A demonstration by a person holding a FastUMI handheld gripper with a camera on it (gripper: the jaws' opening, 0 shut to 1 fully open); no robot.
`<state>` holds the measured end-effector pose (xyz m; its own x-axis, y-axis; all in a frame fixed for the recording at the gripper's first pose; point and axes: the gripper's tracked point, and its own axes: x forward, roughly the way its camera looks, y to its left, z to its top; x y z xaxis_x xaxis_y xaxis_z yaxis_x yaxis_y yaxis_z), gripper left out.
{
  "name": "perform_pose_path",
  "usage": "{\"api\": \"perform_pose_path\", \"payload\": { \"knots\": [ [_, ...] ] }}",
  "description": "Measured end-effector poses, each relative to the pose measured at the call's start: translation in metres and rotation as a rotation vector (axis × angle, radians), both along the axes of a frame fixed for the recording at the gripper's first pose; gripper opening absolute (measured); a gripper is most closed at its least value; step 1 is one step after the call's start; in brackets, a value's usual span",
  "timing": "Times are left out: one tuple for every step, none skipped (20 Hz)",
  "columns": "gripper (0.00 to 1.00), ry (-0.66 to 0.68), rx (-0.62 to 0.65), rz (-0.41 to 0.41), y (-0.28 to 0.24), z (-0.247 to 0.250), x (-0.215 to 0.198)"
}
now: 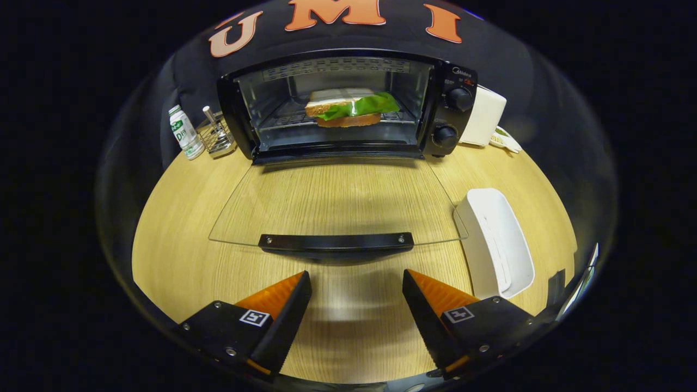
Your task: Open the toaster oven, put the food inside, and close the toaster oven door.
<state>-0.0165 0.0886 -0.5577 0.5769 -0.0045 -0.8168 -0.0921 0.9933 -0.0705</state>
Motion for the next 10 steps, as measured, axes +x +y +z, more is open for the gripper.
{"api": "perform_pose_path", "payload": {
  "knots": [
    [1.0,0.006,0.005,-0.007,0.002,-0.004,0.003],
    [1.0,0.034,0.008,-0.006,0.004,-0.01,0.002],
    [1.0,0.031,0.002,-0.001,0.004,-0.012,0.004],
    [1.0,0.023,-0.007,0.011,0.006,-0.014,0.007],
    [1.0,0.018,-0.015,0.021,0.007,-0.014,0.008],
    [1.0,0.017,-0.017,0.024,0.008,-0.013,0.008],
    [1.0,0.017,-0.015,0.028,0.009,-0.011,0.009],
    [1.0,0.014,-0.01,0.03,0.01,-0.008,0.009],
    [0.99,0.011,-0.004,0.035,0.01,-0.004,0.01],
    [1.0,0.009,0.002,0.038,0.01,0.003,0.011]
  ]
}}
